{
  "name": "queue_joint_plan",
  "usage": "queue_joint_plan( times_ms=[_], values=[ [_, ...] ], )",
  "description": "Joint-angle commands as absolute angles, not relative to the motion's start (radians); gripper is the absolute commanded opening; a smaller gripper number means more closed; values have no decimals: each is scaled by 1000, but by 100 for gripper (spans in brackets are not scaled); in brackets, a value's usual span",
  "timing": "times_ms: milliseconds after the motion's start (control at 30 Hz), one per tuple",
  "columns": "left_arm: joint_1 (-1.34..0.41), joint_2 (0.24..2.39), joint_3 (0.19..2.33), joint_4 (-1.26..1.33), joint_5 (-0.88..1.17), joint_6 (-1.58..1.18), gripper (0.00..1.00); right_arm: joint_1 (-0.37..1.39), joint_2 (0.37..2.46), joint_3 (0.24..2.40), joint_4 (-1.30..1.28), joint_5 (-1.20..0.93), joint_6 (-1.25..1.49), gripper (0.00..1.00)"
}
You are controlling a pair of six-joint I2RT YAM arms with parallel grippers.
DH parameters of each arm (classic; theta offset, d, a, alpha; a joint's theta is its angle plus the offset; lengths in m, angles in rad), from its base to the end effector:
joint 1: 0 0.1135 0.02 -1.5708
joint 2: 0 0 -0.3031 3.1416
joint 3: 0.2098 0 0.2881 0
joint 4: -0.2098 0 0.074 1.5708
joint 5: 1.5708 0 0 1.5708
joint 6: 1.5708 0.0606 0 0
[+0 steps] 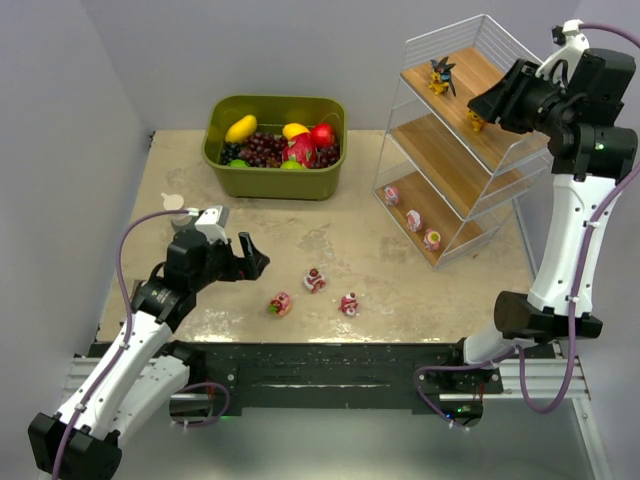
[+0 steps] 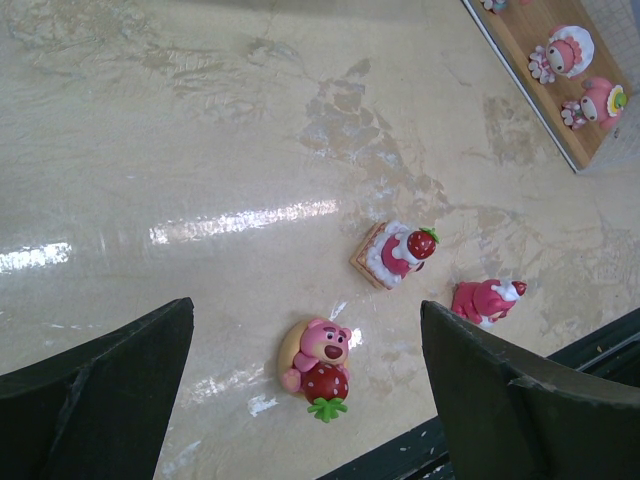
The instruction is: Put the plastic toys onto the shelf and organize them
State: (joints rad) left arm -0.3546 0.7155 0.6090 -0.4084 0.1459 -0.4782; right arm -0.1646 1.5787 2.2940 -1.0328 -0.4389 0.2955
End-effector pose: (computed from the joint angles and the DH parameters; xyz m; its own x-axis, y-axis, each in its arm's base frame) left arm 0.1792 -0.0758 0.2761 -0.6227 -0.2549 -0.7398 0.1978 0.8634 -0.4641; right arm 0.3181 -0.0267 0.6065 -0.3674 0.3283 -0.8702 -0.1494 0.9027 0.4036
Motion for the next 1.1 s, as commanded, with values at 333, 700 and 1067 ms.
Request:
queue_joint_plan(
  times_ms=[333,700,1067],
  values=[
    [-359,706,607,-385,141,-468,100,-172,1595,2309,-1020,-523,296,23],
    [-362,704,607,-388,132,-472,99,-172,1609,2312,-1025,-503,296,40],
    [-367,698,607,-391,124,-474,100,-172,1611,2335,-1003,-509,291,56]
  ],
)
